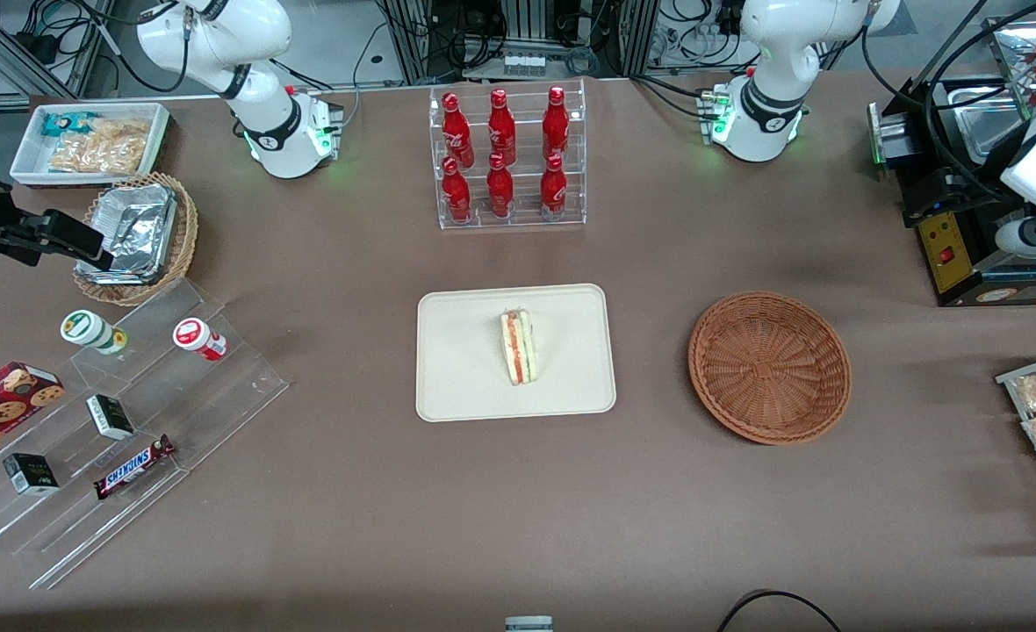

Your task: Place sandwich from basket to tray

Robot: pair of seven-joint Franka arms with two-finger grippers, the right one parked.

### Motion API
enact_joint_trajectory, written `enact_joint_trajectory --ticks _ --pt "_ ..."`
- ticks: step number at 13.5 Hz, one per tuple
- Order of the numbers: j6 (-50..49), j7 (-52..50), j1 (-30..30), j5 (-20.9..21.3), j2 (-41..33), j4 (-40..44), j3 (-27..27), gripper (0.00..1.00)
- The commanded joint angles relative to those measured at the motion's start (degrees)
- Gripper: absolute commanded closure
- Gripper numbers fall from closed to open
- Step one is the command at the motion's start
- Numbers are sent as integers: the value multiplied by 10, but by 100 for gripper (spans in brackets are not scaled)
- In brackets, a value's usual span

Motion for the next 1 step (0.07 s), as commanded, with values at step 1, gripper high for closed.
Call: enact_joint_trajectory --ticks 1 --pt "9 9 -1 -4 10 18 1 0"
